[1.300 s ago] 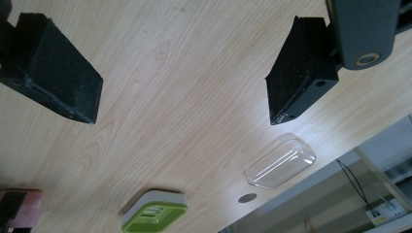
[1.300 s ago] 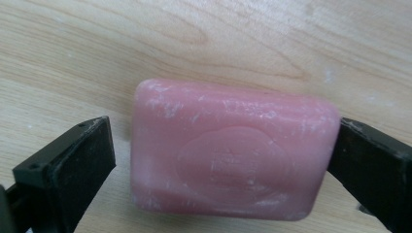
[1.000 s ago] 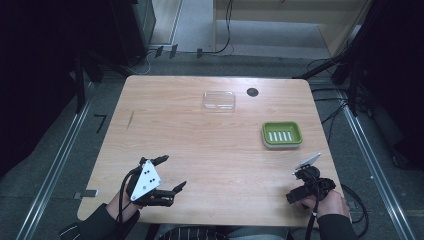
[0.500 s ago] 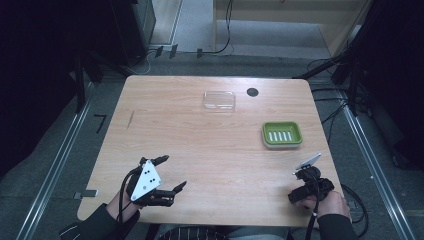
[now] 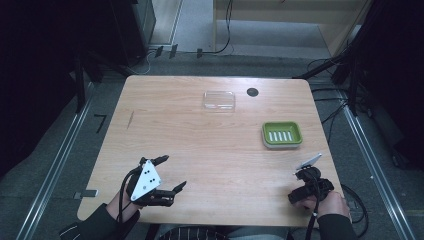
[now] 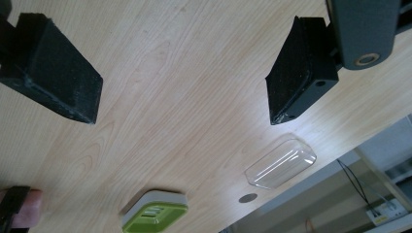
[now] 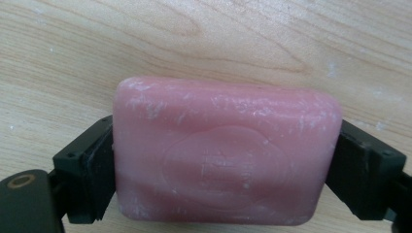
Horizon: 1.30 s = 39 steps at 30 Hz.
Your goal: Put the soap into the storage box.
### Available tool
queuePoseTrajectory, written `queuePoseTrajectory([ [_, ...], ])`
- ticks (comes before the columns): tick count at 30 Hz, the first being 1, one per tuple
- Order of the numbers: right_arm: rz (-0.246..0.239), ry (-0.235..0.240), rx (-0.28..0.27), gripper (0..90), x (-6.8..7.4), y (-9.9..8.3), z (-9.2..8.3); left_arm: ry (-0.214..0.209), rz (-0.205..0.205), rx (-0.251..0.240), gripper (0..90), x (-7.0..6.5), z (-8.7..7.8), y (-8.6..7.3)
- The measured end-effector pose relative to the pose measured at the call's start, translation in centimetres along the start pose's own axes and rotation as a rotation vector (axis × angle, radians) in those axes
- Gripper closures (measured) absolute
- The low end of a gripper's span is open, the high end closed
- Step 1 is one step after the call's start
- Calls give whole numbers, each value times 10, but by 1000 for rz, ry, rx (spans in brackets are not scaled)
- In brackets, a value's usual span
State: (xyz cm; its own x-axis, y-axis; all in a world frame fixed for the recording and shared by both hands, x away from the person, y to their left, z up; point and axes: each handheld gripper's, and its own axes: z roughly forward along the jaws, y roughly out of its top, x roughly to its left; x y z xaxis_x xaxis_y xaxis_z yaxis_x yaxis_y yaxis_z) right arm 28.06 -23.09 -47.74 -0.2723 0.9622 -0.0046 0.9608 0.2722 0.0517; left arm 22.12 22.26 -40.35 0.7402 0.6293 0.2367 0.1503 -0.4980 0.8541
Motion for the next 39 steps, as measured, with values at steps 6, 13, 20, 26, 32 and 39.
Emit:
queuePoseTrajectory([
  [6,0,10,0,127,-1,0,0,0,-1,0,140,0,0,0],
  [13,-13,13,1,131,0,0,0,1,-2,-3,140,0,0,0],
  [20,-16,13,-2,131,-1,0,-2,1,-1,-2,140,0,0,0],
  [26,-29,8,0,131,1,1,-4,0,-1,-1,140,0,0,0],
  [32,-33,2,-13,132,1,1,-6,-1,-1,-1,140,0,0,0],
  [39,-44,-3,-24,132,3,3,-9,-1,0,0,140,0,0,0],
])
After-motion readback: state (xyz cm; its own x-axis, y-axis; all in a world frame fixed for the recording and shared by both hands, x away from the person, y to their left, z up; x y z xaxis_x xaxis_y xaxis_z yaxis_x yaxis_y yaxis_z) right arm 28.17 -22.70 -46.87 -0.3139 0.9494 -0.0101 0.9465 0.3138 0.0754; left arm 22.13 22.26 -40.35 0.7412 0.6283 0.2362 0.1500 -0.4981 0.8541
